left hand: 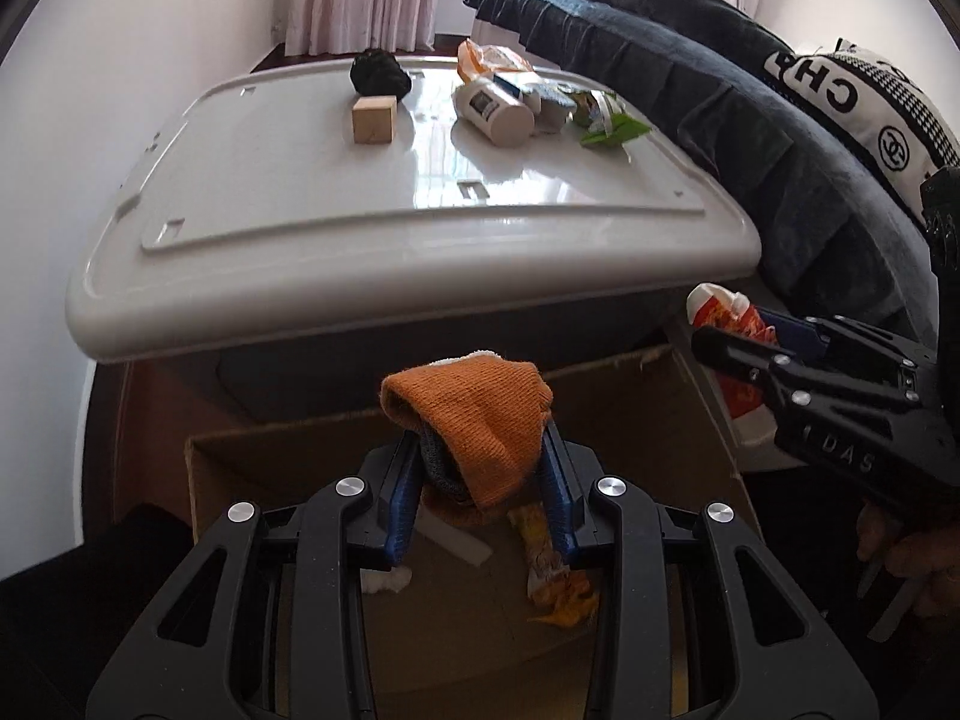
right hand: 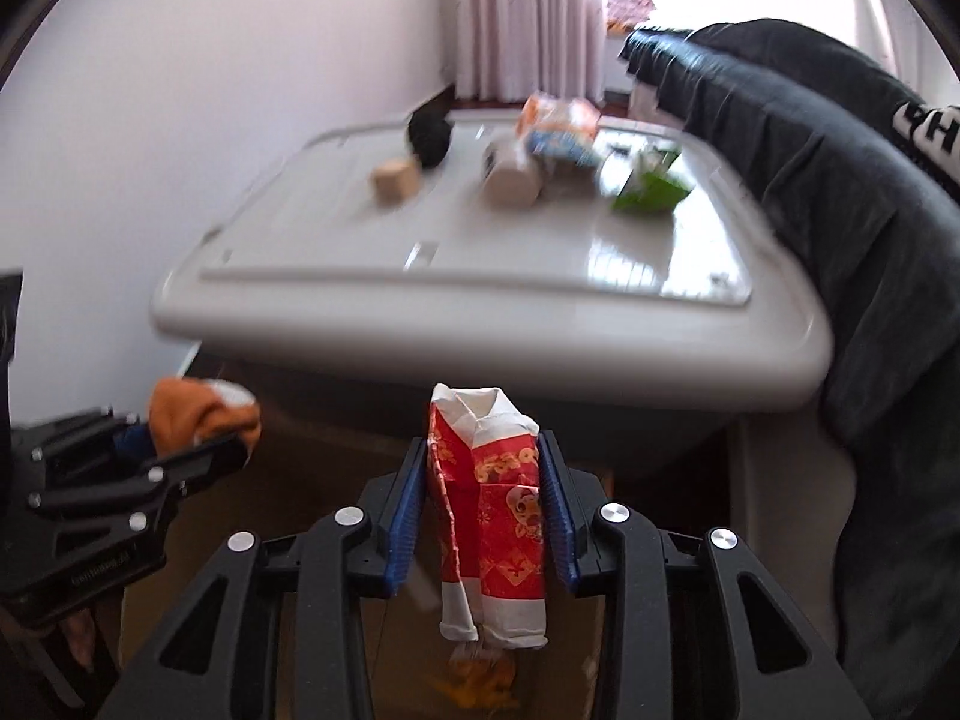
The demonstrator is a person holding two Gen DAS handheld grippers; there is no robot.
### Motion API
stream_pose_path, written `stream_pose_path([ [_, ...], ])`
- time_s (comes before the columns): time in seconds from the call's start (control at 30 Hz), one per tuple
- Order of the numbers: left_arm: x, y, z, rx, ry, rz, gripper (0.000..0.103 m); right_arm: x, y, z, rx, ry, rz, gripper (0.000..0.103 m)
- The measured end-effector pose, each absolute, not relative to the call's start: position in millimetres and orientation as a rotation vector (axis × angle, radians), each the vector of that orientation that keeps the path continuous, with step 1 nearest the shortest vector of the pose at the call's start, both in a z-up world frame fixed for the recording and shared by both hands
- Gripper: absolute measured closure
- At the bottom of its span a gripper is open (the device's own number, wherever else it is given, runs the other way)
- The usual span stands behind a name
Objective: Collect trash
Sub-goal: 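Drop orange sock into box with left tool while right tool drops red-white carton in, then grasp the wooden block with the left tool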
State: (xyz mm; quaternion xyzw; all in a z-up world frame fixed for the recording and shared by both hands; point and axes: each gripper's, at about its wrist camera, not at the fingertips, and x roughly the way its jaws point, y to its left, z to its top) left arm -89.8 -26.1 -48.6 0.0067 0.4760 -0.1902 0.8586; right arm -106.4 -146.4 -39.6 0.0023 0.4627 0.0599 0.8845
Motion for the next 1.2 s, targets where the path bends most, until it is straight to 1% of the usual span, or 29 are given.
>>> stream_pose_path([
  [0.07,-102.3,-23.9,-56.1,0.035,1.032,-0.391,0.068,-115.1,-139.9,-56.2,-0.034,1.017,0.124,0.065],
  [0.1,-106.1,-22.8,-60.0,0.039,1.055,-0.383,0.066,-117.1,-138.3,-62.4,-0.047,1.043,0.117,0.062],
  [0.13,-107.9,-20.3,-64.2,0.035,1.080,-0.371,0.064,-118.3,-137.1,-68.7,-0.056,1.069,0.112,0.046],
  [0.17,-108.7,-16.8,-67.5,0.017,1.102,-0.359,0.058,-119.1,-136.9,-74.0,-0.069,1.090,0.094,0.038],
  [0.2,-108.4,-13.1,-69.2,0.001,1.120,-0.335,0.047,-120.3,-138.2,-75.5,-0.076,1.089,0.076,0.029],
  [0.27,-106.1,-5.9,-69.9,-0.023,1.136,-0.291,0.039,-120.8,-141.1,-74.8,-0.077,1.081,0.062,0.029],
  [0.3,-104.0,-2.2,-69.0,-0.035,1.134,-0.279,0.039,-119.6,-144.2,-72.7,-0.067,1.074,0.055,0.029],
  [0.37,-99.3,3.9,-64.7,-0.055,1.117,-0.264,0.038,-117.9,-150.1,-67.1,-0.045,1.051,0.043,0.027],
  [0.53,-83.1,9.8,-50.7,-0.077,1.053,-0.254,0.038,-113.9,-151.2,-49.6,-0.044,0.973,0.050,0.027],
  [0.7,-38.3,9.0,-23.3,-0.116,0.951,-0.231,0.038,-87.9,-156.9,-14.6,-0.012,0.875,0.061,0.025],
  [0.87,30.0,-8.4,-6.9,-0.059,0.857,-0.203,0.038,-50.8,-166.5,17.4,-0.008,0.777,0.039,0.025],
  [0.97,71.7,-16.1,-11.9,-0.056,0.852,-0.200,0.037,-30.7,-175.3,28.9,-0.001,0.731,0.013,0.024],
  [1.0,84.6,-19.1,-15.3,-0.056,0.863,-0.207,0.032,-26.0,-178.5,30.6,0.001,0.722,0.005,0.023],
  [1.2,147.9,-35.9,-46.2,-0.026,0.891,-0.206,0.032,-6.2,-196.8,26.5,0.030,0.718,-0.019,0.023],
])
